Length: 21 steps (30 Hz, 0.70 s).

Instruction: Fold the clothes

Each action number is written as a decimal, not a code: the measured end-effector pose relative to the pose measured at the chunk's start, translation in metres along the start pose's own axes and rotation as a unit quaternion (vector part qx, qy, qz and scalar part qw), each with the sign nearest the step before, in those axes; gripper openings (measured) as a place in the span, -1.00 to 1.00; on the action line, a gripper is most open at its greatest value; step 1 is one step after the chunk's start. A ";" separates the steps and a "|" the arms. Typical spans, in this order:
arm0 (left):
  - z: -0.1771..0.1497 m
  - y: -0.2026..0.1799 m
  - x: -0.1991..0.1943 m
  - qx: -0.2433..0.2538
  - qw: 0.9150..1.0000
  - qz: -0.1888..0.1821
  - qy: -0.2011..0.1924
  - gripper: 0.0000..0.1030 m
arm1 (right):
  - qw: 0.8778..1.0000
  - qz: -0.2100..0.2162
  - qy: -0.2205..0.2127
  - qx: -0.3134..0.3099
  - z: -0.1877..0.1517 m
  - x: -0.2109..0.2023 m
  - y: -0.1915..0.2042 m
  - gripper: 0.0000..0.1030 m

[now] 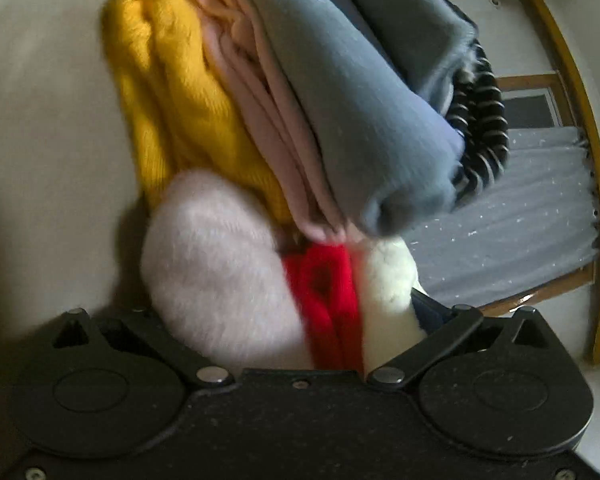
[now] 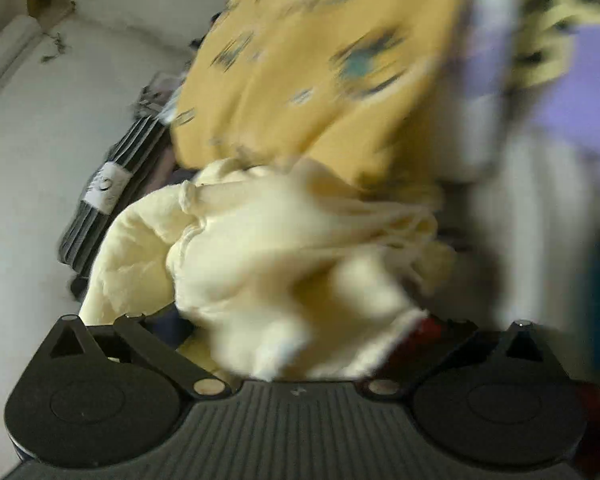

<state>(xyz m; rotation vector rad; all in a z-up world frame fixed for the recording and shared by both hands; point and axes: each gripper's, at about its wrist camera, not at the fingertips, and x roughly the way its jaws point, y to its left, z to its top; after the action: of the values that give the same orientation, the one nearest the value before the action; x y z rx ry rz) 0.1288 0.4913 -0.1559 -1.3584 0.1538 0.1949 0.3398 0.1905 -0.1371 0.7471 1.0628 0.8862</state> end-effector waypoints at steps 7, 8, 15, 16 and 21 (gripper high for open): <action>0.112 -0.007 0.013 0.043 0.998 -0.003 -0.045 1.00 | 1.000 0.020 0.009 -0.014 0.012 0.100 0.060 1.00; 0.129 -0.005 0.013 0.047 0.998 -0.001 -0.052 1.00 | 1.000 0.022 0.010 -0.018 0.013 0.118 0.072 1.00; 0.128 0.013 -0.062 0.014 0.998 0.002 -0.065 1.00 | 0.994 -0.018 0.026 -0.102 0.007 0.153 0.137 1.00; 0.115 0.010 -0.081 0.030 0.997 0.000 -0.072 1.00 | 0.993 -0.012 0.028 -0.117 0.003 0.133 0.138 0.98; 0.058 0.008 -0.162 0.061 0.994 -0.006 -0.089 1.00 | 0.985 -0.026 -0.010 -0.171 -0.027 0.009 0.106 0.96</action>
<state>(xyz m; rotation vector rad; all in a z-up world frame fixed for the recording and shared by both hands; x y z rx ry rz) -0.0310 0.5419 -0.1156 -1.2131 0.0087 0.2908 0.2907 0.2489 -0.0587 0.4373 0.8784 0.9825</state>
